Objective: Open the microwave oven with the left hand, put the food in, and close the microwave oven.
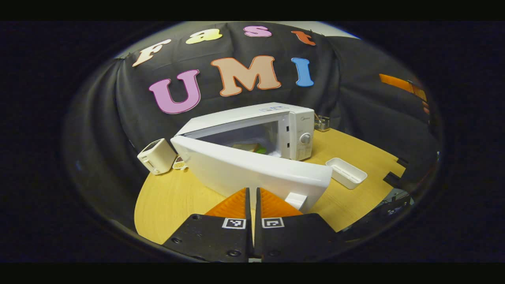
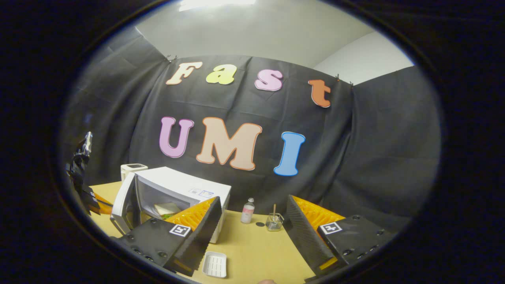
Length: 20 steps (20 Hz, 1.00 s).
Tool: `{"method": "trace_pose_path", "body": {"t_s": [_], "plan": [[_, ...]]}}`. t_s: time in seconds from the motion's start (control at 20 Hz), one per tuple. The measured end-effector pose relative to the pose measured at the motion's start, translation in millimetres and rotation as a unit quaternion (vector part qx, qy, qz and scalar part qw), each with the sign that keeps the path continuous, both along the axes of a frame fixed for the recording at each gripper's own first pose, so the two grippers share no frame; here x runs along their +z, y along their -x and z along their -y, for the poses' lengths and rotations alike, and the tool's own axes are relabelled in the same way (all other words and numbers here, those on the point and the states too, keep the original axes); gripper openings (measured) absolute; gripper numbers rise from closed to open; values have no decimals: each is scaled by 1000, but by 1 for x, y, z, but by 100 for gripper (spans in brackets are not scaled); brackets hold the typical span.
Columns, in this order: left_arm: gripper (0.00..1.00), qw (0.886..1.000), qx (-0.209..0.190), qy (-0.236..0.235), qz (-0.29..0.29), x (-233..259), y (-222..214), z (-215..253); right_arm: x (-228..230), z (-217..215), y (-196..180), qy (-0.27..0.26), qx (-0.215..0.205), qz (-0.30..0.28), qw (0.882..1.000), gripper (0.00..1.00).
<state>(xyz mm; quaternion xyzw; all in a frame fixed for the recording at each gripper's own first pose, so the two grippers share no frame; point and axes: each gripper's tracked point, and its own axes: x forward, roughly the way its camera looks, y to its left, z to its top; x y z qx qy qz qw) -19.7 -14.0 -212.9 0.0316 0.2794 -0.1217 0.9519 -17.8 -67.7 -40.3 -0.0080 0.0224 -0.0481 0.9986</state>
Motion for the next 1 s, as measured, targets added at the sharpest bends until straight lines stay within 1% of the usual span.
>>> {"method": "trace_pose_path", "body": {"t_s": [0.15, 0.25, 0.3, 0.35, 0.4, 0.45, 0.5, 0.65, 1.0], "plan": [[1, 1000, -8, 3, 4, 0, -10, 11, -3, 13, 8, 4, -13, -5, 1000, 96], [2, 1000, -7, 10, 5, 2, -18, 17, -4, 19, 12, 3, -19, -6, 1000, 96], [1, 1000, -6, 18, 6, 4, -23, 21, -6, 23, 13, 1, -22, -8, 1000, 96], [2, 1000, -4, 28, 7, 5, -25, 26, -7, 26, 15, -1, -27, -12, 1000, 96], [0, 999, 0, 33, 4, 4, -30, 27, -7, 29, 16, -4, -30, -14, 999, 96], [2, 999, 2, 41, 2, 3, -32, 31, -7, 32, 16, -7, -33, -14, 999, 96], [0, 999, 5, 47, -2, 2, -35, 32, -6, 34, 18, -10, -35, -13, 999, 96], [1, 998, 15, 67, -6, 4, -45, 37, -6, 43, 20, -11, -42, -15, 999, 96], [1, 998, 4, 61, 3, 8, -71, 50, -13, 56, 24, -24, -54, -26, 998, 96]]}}
